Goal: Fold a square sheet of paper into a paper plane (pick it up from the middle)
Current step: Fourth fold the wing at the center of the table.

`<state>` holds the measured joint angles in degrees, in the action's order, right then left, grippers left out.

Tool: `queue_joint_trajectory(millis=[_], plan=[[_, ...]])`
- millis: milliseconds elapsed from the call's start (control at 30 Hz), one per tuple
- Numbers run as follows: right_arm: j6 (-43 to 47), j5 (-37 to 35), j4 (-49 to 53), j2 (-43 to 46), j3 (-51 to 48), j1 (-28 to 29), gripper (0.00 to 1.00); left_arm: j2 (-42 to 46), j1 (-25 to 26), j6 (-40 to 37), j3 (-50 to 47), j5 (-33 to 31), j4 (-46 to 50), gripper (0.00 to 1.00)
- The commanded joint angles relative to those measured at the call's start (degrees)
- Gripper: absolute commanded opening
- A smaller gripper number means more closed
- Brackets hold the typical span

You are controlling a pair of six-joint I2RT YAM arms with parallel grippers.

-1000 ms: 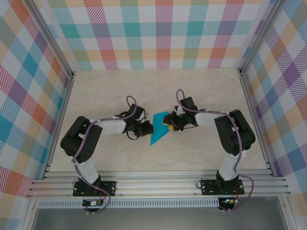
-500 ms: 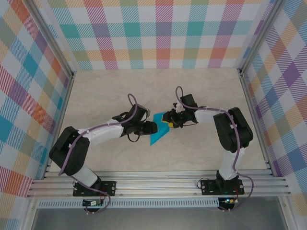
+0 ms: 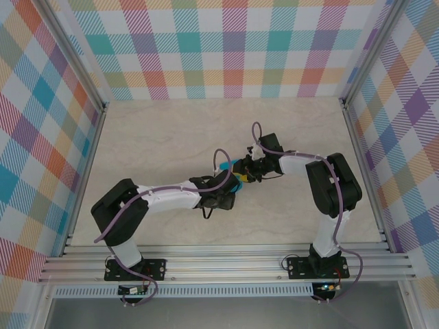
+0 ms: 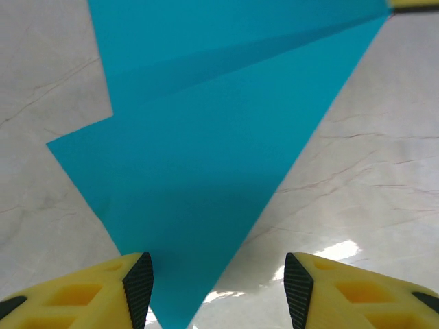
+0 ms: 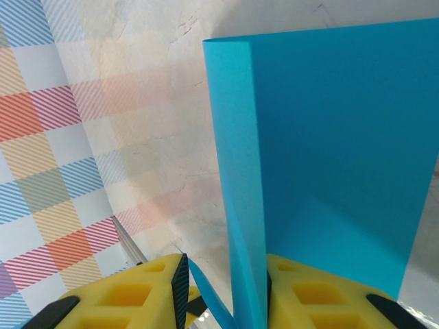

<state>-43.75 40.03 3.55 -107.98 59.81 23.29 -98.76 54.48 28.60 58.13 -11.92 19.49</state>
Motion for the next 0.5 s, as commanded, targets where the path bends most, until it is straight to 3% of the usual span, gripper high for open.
queue_joint_trajectory(millis=[0,467], plan=[[1.38,1.79,1.04,-0.91,1.71,-0.17,0.32,-1.35,1.64,-0.97,2.11,-4.44,1.76,0.55],[0.66,1.83,1.15,-1.17,2.06,-0.17,0.31,-4.41,2.13,-1.79,3.57,-6.75,2.04,0.44]])
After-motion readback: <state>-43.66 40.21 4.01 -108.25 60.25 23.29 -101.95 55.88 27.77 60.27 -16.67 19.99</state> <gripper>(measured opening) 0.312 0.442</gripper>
